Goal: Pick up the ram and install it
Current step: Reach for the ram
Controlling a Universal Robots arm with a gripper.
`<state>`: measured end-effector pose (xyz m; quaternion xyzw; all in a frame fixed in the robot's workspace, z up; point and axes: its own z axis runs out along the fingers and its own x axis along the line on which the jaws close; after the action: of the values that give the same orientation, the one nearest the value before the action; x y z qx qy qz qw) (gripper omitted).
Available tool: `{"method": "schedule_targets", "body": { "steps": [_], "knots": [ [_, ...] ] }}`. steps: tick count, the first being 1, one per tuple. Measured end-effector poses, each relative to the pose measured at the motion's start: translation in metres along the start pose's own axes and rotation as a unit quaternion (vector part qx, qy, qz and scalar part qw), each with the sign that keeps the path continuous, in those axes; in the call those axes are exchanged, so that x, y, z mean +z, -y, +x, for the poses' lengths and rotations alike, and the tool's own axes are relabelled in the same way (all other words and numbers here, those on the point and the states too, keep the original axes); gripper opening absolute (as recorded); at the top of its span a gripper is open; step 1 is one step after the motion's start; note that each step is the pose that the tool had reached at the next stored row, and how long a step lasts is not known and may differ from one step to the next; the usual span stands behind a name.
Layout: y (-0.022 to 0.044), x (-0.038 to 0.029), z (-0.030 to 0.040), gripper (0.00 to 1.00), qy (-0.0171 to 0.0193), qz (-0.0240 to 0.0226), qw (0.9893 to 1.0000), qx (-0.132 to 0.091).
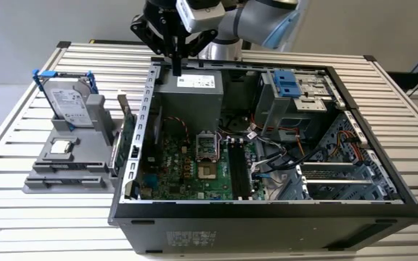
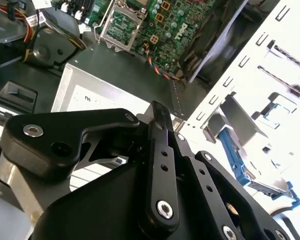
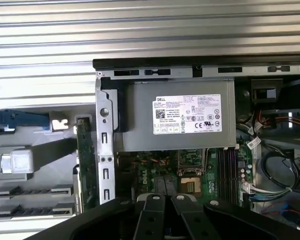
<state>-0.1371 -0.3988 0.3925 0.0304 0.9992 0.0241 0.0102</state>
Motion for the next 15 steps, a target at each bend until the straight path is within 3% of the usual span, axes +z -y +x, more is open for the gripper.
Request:
{"method": "schedule_targets", "body": {
  "steps": [15],
  "knots": [
    [0.0012, -0.0004, 0.0196, 0.00, -0.0011, -0.0002, 1.0000, -0.010]
  ]
}}
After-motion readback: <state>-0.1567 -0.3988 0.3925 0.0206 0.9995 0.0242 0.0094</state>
